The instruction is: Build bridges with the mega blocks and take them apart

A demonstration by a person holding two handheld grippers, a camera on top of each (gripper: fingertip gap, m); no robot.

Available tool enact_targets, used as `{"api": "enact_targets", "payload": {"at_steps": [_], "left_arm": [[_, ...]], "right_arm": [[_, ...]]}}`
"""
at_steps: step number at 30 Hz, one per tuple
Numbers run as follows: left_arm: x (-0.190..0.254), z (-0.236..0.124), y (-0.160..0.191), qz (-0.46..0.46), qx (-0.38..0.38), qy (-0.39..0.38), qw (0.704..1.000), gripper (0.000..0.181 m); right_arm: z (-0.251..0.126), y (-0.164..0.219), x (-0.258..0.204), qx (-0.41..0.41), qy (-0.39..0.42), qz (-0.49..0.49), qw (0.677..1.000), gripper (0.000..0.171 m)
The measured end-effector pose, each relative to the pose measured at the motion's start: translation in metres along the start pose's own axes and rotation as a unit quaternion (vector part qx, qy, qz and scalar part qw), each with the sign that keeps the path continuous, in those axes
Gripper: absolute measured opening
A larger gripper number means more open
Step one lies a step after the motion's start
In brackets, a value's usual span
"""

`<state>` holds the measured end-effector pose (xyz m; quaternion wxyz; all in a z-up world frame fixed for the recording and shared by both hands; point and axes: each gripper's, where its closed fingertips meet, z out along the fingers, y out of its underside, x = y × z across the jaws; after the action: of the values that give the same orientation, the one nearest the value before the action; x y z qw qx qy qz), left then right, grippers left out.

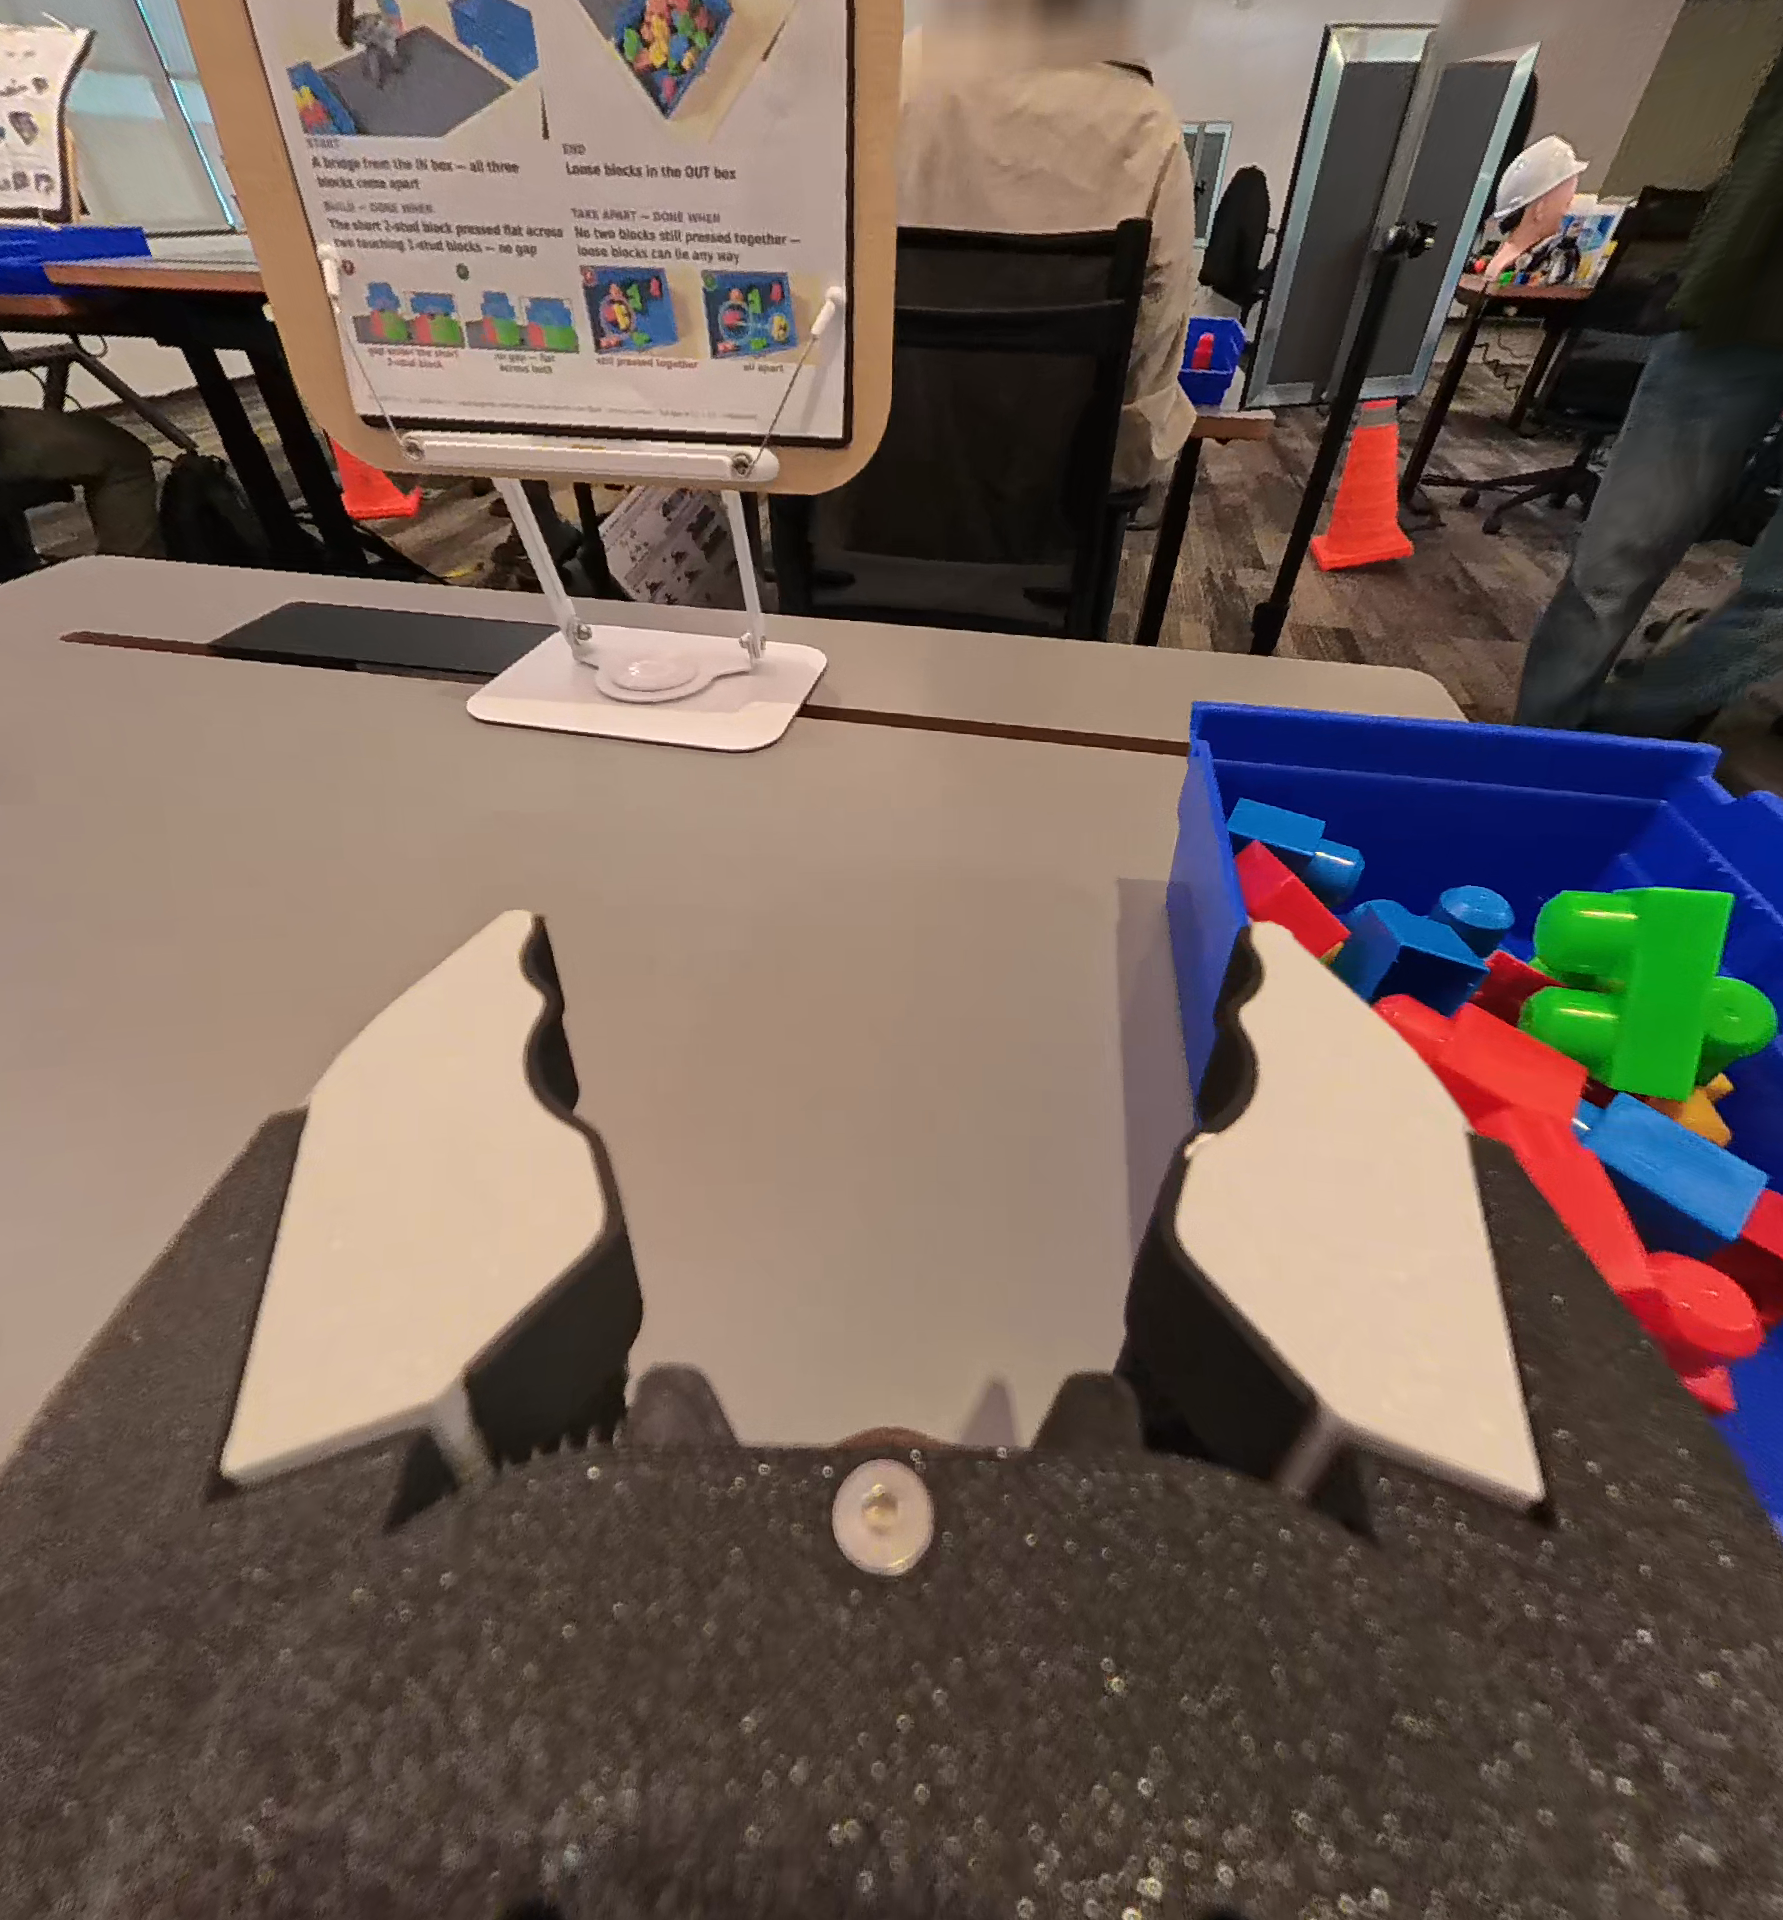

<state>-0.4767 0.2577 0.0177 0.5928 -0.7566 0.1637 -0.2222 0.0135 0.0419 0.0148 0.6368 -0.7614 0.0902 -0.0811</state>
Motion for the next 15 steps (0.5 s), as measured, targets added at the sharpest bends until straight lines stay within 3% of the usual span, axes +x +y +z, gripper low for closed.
{"api": "enact_targets", "payload": {"at_steps": [15], "left_arm": [[0.005, 0.008, 0.019, 0.006, -0.033, -0.002, 0.999, 0.111]], "right_arm": [[0.001, 0.004, -0.005, -0.003, -0.005, -0.002, 1.000, 0.116]]}}
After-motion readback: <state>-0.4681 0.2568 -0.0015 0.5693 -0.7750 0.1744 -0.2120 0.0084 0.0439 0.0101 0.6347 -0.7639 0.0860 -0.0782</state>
